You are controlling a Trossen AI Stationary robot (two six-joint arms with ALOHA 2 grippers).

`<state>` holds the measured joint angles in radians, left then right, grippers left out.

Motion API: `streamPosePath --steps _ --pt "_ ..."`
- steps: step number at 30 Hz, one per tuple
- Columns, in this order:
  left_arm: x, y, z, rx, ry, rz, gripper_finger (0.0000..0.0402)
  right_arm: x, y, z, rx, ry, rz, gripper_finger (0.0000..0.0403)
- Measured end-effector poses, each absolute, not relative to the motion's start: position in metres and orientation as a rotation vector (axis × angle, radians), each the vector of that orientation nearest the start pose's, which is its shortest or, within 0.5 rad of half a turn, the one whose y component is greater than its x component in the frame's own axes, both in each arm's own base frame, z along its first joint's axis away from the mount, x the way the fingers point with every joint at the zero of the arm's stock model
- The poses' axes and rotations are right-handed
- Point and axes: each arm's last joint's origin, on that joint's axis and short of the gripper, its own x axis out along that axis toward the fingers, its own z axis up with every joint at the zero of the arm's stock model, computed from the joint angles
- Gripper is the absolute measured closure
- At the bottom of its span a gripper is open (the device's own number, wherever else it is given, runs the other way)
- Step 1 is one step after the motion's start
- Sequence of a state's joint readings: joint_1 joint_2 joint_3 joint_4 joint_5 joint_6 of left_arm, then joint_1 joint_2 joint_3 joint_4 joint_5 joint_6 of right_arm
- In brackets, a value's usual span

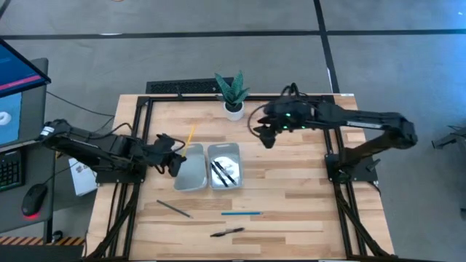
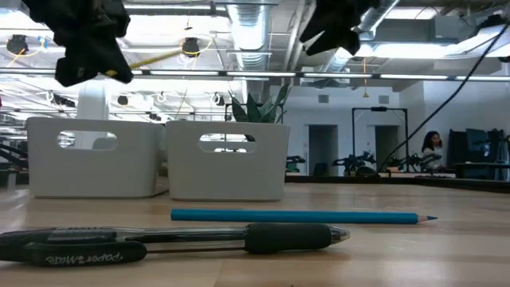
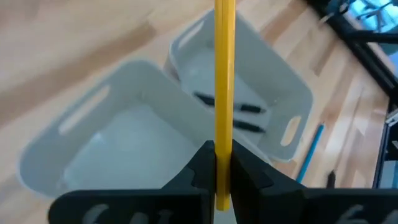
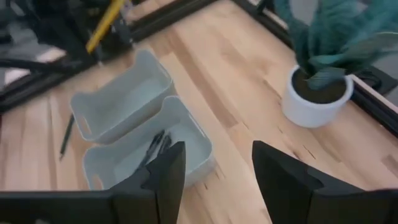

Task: Sort pens & pencils
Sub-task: Put the yellow pencil into the left gray bin

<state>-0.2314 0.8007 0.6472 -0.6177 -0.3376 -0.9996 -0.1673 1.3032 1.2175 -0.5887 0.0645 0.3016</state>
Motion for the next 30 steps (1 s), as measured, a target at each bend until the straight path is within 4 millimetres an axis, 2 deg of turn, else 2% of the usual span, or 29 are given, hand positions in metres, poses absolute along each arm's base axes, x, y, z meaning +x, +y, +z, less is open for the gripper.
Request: streamPosePath --steps 6,19,25,30 --pt "0.165 -0.034 0.235 -0.853 0.716 0.488 0.0391 0.252 -0.047 0.327 0.304 0.639 -0.391 0.0196" --pt "0.181 -0.056 0.199 -0.963 0.973 0.591 0.0386 0.254 -0.041 0.304 0.248 0.698 -0.358 0.0197" --pt "0.185 -0.059 0.189 -0.982 1.073 0.602 0.0385 0.255 -0.041 0.305 0.228 0.687 -0.350 0.0196" --pt "0.186 -0.059 0.188 -1.000 1.082 0.610 0.0373 0.255 -0.041 0.305 0.228 0.684 -0.350 0.0198"
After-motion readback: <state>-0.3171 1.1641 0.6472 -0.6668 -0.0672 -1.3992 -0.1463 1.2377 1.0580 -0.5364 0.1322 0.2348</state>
